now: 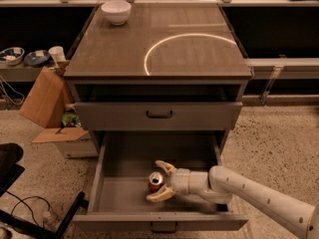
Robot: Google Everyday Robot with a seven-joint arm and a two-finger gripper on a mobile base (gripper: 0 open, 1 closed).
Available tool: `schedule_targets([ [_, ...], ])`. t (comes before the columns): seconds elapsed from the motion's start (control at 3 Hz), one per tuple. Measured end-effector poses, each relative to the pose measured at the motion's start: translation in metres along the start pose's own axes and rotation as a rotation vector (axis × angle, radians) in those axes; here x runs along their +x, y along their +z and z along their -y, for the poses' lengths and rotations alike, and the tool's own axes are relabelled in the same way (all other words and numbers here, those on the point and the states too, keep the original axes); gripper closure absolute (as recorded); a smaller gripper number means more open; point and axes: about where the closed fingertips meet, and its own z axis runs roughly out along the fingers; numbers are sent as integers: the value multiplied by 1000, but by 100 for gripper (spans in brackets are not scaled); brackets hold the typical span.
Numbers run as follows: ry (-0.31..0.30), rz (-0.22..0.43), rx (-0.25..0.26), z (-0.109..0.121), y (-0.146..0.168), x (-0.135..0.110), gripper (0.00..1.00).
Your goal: Pick coke can from middle drawer and place on counter
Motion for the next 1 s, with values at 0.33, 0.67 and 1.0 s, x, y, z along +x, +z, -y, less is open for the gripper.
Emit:
schedule_targets([
  [0.33,25,27,-6,-9,17,4,41],
  [0.67,29,30,-8,-10,19,5,64],
  [1.0,29,30,-8,-11,19,5,87],
])
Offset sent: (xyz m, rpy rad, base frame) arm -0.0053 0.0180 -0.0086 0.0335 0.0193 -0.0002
